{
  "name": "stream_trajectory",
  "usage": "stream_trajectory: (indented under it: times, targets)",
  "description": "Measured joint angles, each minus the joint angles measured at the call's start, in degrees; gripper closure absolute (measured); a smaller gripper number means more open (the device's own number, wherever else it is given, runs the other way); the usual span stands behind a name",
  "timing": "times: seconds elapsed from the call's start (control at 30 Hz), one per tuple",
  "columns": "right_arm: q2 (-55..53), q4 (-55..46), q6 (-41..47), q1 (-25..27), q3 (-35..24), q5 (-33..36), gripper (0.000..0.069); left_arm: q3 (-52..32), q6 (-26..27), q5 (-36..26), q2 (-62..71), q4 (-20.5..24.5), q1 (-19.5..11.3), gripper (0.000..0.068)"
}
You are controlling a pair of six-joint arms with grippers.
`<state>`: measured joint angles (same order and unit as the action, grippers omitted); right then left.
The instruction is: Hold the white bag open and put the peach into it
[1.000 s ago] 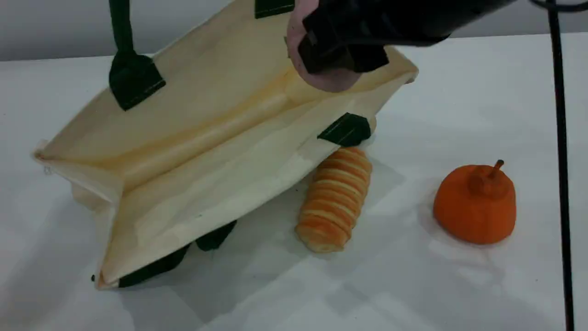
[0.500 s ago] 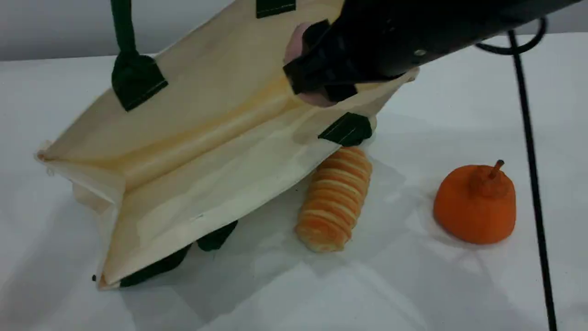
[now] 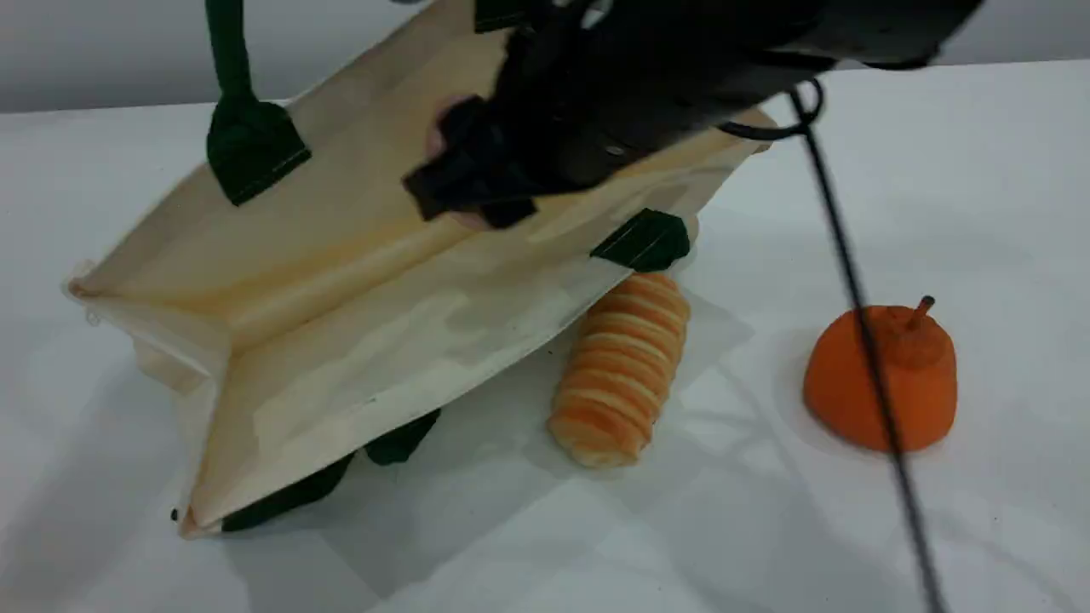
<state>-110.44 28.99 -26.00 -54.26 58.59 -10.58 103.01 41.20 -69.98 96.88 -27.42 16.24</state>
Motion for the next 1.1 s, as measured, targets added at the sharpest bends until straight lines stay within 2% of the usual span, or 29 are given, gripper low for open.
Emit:
stream_trajectory:
  times: [0.37,0.57,0.67,0.9,1.1]
  targets:
    - [-3.6,0.0,-0.1,-0.6,0.7,-1.2,0.0331,0.0,0.0,0.0,0.0,0.1,0.0,0.0590]
    - [-3.5,3.9,0.5,-0.6,0.7,-1.2,0.0146,0.0,0.0,0.0,0.0,0.0,0.0,0.0590]
    - [-3.5,4.5,0.5,-0.6,0.7,-0.2,0.0083,0.0,0.0,0.0,0.0,0.0,0.0,0.0590]
    - [-2.6,4.5,-0.3,-0.6,0.7,2.6,0.0098,0.0,0.1,0.0,0.0,0.0,0.0,0.0590]
    - [1.3,4.3,-2.6,-0.6,0.7,8.4,0.0105,0.0,0.1,0.0,0.0,0.3,0.0,0.0590]
